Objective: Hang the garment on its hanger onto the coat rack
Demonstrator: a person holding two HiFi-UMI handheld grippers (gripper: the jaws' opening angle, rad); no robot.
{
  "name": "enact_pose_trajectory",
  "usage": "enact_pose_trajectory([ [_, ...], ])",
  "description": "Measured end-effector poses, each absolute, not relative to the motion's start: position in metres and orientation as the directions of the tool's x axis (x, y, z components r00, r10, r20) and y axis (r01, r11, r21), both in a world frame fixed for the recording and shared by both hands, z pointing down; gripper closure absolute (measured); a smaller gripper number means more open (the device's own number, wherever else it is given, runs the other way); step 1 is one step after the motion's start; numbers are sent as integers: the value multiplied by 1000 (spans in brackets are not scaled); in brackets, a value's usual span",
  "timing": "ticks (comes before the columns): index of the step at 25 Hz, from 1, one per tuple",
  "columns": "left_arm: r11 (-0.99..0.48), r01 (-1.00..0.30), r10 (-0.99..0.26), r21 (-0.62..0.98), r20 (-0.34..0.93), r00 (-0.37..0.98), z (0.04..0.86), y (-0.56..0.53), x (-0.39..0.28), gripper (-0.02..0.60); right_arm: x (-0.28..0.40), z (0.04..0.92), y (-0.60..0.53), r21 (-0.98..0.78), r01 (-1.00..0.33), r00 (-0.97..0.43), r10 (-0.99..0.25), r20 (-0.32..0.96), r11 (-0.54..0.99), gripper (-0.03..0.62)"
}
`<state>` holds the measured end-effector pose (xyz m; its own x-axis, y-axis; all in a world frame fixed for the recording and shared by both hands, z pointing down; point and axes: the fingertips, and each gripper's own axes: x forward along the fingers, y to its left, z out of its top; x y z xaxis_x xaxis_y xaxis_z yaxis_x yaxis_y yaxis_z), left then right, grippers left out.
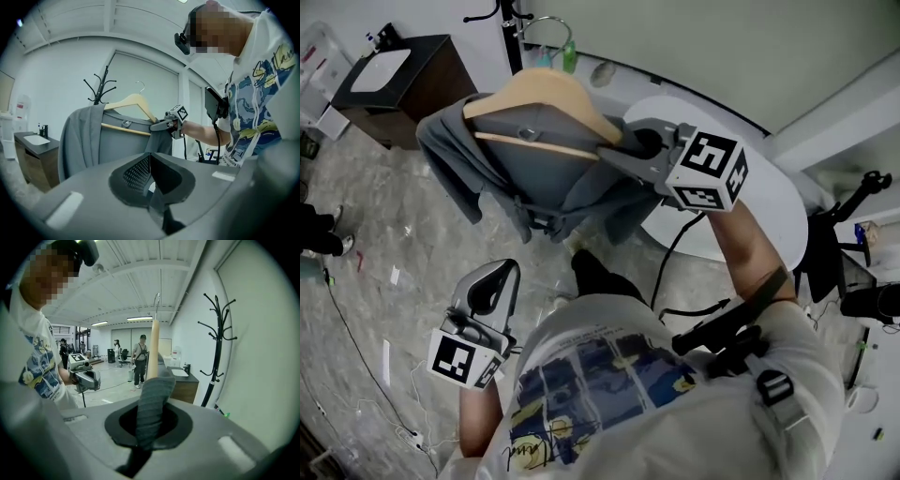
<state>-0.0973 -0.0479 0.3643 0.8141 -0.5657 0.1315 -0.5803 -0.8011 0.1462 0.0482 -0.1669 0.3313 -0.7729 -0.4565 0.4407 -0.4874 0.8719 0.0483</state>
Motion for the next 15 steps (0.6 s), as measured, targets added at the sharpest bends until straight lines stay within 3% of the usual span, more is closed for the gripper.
enact_pose_trajectory([
  [15, -757, -638, -631, 141, 97, 770, 353, -187, -70, 574, 75, 286, -354, 112, -398, -793, -403, 456, 911, 597],
])
